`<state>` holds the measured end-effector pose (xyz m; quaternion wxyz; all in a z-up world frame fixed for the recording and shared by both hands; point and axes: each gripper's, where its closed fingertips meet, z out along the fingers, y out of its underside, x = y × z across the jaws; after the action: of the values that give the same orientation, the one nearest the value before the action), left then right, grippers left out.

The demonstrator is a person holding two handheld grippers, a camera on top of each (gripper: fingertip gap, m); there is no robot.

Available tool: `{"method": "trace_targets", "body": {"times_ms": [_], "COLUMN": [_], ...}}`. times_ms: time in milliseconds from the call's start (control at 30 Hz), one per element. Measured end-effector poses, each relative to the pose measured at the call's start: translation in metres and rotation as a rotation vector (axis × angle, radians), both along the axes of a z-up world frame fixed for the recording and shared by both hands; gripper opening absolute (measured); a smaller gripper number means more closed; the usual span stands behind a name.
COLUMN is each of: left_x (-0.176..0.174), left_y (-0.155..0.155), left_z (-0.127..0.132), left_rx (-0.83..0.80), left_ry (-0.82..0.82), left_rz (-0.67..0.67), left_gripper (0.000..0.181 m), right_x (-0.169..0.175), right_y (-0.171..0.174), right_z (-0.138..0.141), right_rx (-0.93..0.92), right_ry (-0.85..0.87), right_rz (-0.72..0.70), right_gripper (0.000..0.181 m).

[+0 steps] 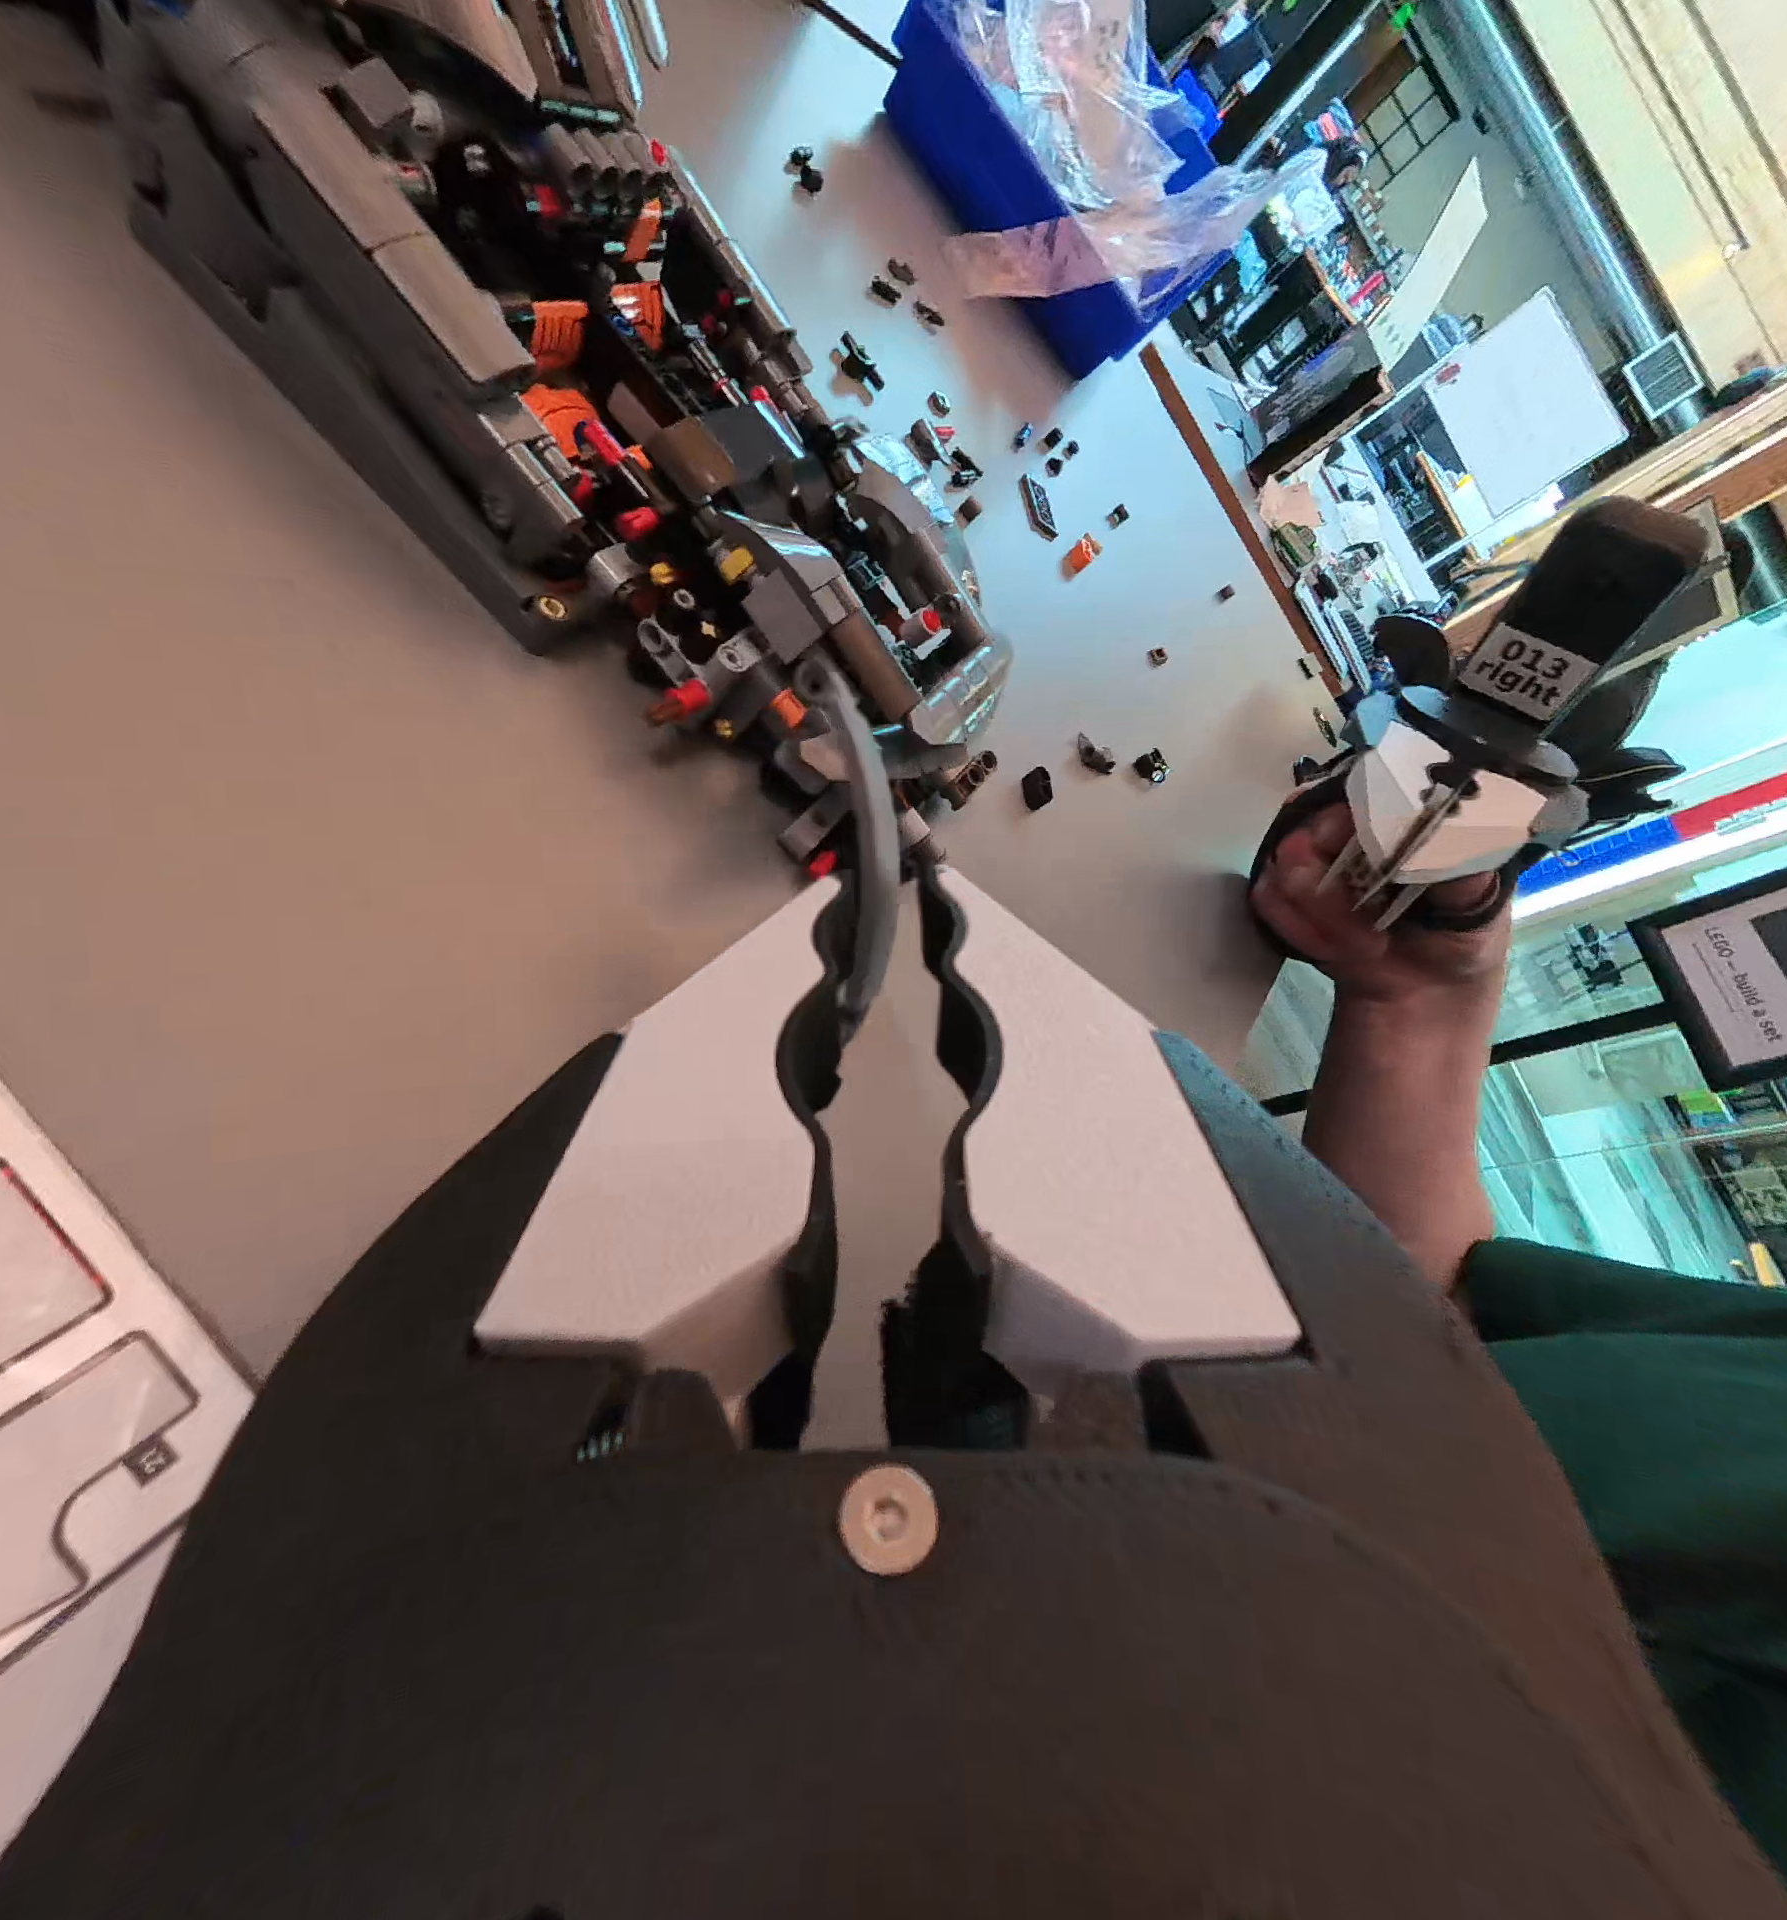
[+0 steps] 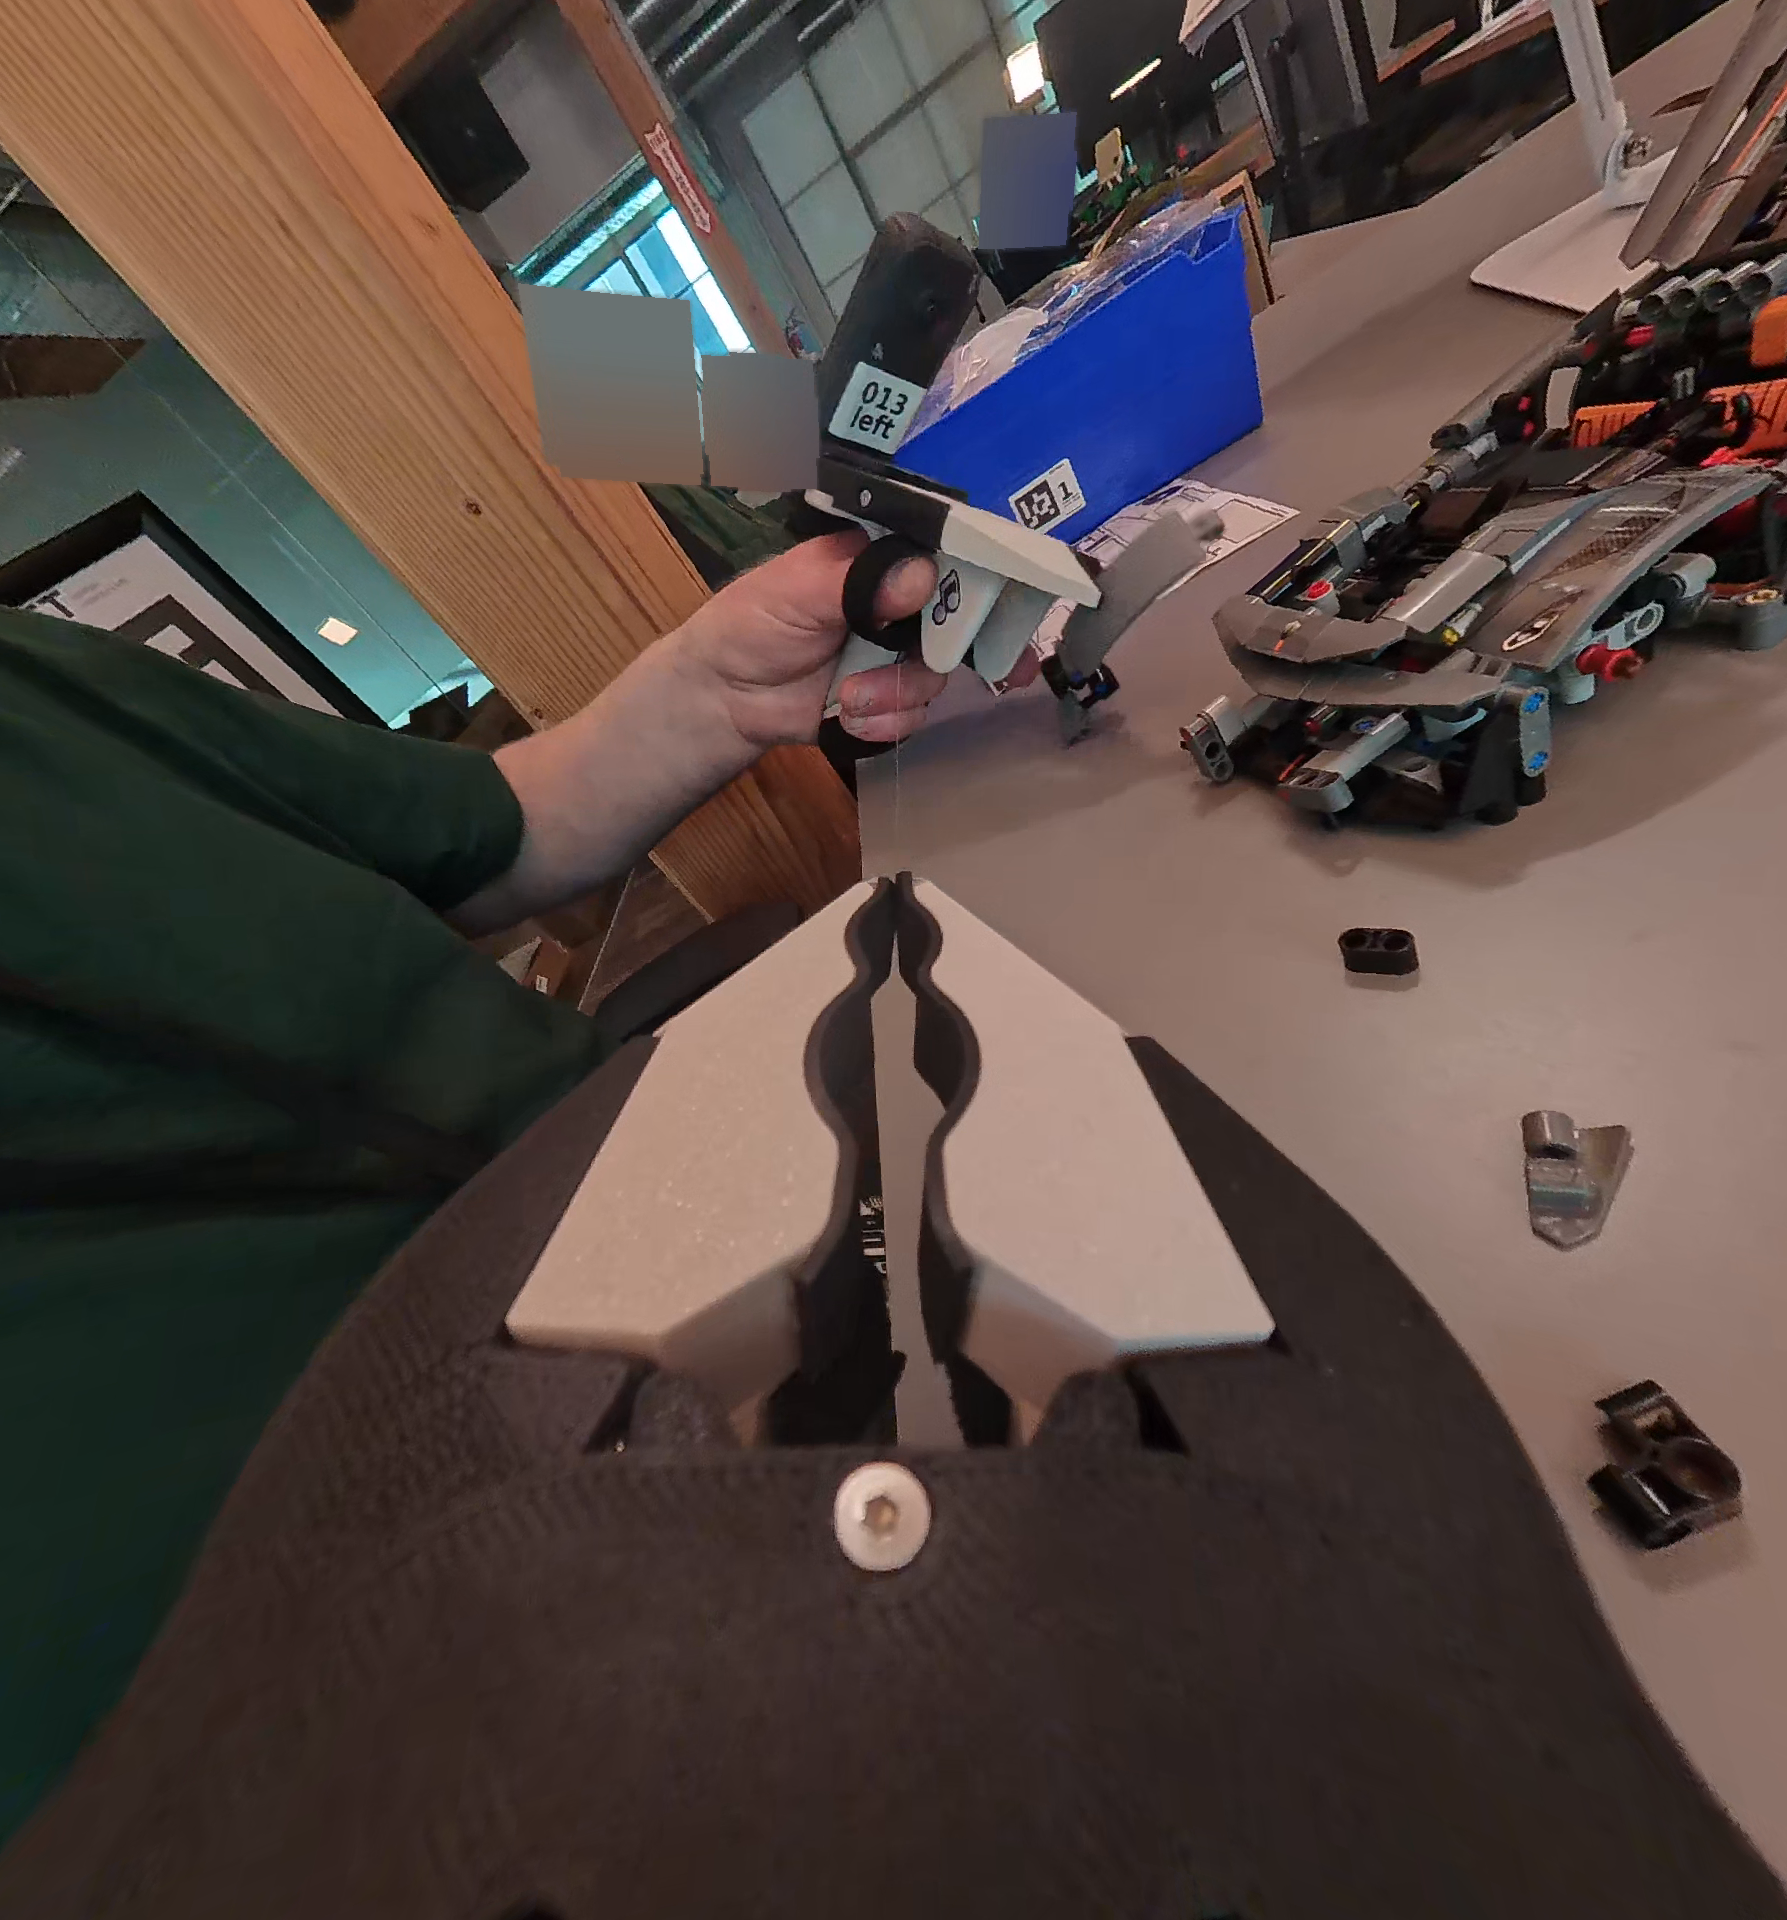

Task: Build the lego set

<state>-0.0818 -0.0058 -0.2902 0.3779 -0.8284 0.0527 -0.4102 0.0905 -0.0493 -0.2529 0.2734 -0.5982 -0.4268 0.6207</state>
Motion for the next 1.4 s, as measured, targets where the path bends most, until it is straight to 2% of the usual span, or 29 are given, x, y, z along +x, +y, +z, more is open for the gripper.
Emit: {"method": "trace_targets", "body": {"times_ms": [33,167,300,433,500,667,767,833,1033,1233,1400], "left_x": [-0.001,-0.008,-0.019,-0.032,-0.031,-0.033,-0.03,-0.027,-0.016,0.01,0.036], "left_y": [0.001,0.007,0.005,-0.01,-0.022,-0.027,-0.027,-0.028,-0.043,-0.057,-0.067], "left_z": [-0.002,-0.01,-0.005,-0.008,-0.018,-0.037,-0.04,-0.041,-0.042,-0.039,-0.044], "left_rx": [-0.007,-0.004,0.047,0.094,0.068,0.088,0.107,0.119,0.132,0.136,0.147], "left_ry": [0.004,0.058,0.128,0.28,0.331,0.51,0.564,0.575,0.657,0.682,0.683], "left_rz": [0.002,0.034,0.051,0.012,-0.049,-0.057,-0.068,-0.073,-0.038,-0.014,-0.021], "left_gripper": [0.016,0.025,0.033,0.032,0.028,0.021,0.007,0.006,0.005,0.005,0.014], "right_x": [0.0,0.002,0.002,0.001,0.0,-0.001,-0.002,-0.002,-0.002,0.0,0.001], "right_y": [0.0,0.0,0.0,-0.001,-0.001,0.0,0.0,0.001,0.0,-0.002,-0.003], "right_z": [0.0,0.002,0.003,0.001,0.0,-0.002,-0.003,-0.003,-0.003,0.0,0.002], "right_rx": [0.001,0.0,-0.002,-0.005,-0.005,-0.002,0.001,0.003,0.002,0.004,0.005], "right_ry": [0.003,0.018,0.019,0.012,0.005,-0.009,-0.019,-0.022,-0.016,0.001,0.013], "right_rz": [0.0,0.0,0.002,0.006,0.007,0.0,-0.005,-0.007,-0.003,0.009,0.019], "right_gripper": [0.0,0.0,0.0,0.0,0.0,0.0,0.0,0.0,0.0,0.0,0.0]}}
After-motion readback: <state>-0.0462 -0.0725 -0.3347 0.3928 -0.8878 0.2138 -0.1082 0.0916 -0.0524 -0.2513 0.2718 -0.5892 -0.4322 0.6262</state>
